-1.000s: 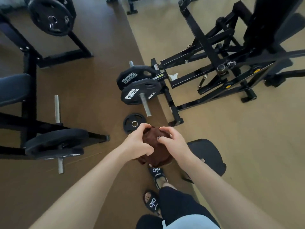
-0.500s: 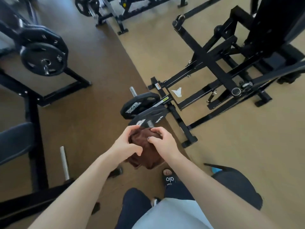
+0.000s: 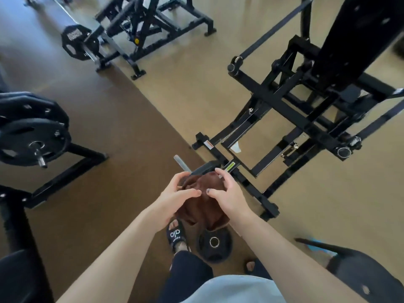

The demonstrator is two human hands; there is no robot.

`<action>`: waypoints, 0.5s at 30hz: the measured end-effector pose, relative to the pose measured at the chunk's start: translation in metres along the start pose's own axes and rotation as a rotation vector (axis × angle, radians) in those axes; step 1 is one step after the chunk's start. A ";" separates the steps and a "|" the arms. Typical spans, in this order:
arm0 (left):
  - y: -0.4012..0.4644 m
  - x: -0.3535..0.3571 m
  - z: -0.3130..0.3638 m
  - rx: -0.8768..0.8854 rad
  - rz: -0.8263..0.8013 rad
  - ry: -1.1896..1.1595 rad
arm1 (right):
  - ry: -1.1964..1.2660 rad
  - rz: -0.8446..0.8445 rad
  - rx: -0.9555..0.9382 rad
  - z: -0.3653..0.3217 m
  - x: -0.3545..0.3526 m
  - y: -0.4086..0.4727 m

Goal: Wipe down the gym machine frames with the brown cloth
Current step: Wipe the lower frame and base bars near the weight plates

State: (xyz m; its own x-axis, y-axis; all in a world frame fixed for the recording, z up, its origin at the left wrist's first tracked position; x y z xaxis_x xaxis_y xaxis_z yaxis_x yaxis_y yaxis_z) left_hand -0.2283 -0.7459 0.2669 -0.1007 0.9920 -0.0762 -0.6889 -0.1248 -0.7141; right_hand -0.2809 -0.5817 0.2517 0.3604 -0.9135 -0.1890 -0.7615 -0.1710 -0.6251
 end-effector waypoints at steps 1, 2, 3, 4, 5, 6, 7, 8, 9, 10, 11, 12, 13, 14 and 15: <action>0.012 -0.019 0.008 0.011 -0.003 0.005 | 0.008 0.022 -0.004 -0.014 0.013 0.008; 0.024 -0.038 0.016 0.018 -0.011 0.011 | 0.010 0.039 -0.012 -0.029 0.026 0.015; 0.034 -0.056 0.023 0.017 -0.024 0.021 | 0.003 0.051 -0.020 -0.043 0.039 0.022; 0.041 -0.073 0.030 0.015 -0.041 0.037 | -0.003 0.060 -0.026 -0.057 0.053 0.028; 0.048 -0.090 0.038 0.015 -0.061 0.055 | -0.001 0.069 -0.032 -0.071 0.065 0.033; 0.055 -0.107 0.048 0.021 -0.076 0.071 | 0.007 0.078 -0.039 -0.084 0.078 0.038; 0.062 -0.123 0.058 0.031 -0.082 0.086 | 0.016 0.087 -0.045 -0.096 0.090 0.044; 0.068 -0.138 0.068 0.046 -0.084 0.102 | 0.028 0.094 -0.045 -0.107 0.100 0.050; 0.074 -0.152 0.077 0.060 -0.083 0.121 | 0.038 0.099 -0.039 -0.117 0.110 0.057; 0.079 -0.163 0.084 0.073 -0.084 0.139 | 0.046 0.100 -0.033 -0.126 0.120 0.063; 0.082 -0.174 0.091 0.082 -0.084 0.153 | 0.048 0.097 -0.025 -0.133 0.129 0.070; 0.085 -0.184 0.096 0.092 -0.083 0.161 | 0.047 0.088 -0.014 -0.139 0.139 0.077; 0.089 -0.195 0.102 0.104 -0.080 0.167 | 0.050 0.074 -0.003 -0.146 0.149 0.085; 0.091 -0.203 0.107 0.122 -0.078 0.176 | 0.058 0.056 0.009 -0.150 0.157 0.091; 0.093 -0.211 0.112 0.138 -0.076 0.188 | 0.066 0.036 0.019 -0.154 0.166 0.097</action>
State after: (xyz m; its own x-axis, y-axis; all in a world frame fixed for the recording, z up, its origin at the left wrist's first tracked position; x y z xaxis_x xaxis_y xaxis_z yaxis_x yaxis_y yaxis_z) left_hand -0.3519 -0.9693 0.2943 0.0816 0.9832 -0.1636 -0.7820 -0.0386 -0.6221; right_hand -0.3780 -0.8070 0.2763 0.2963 -0.9412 -0.1622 -0.7626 -0.1309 -0.6335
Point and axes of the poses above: each hand's wrist, its own y-axis towards the middle knuckle, its own x-axis out of the palm, z = x × y, the point moved 9 cm from there along y, towards the middle knuckle, and after that the axes turned 4 degrees about x, right-handed, at the moved point
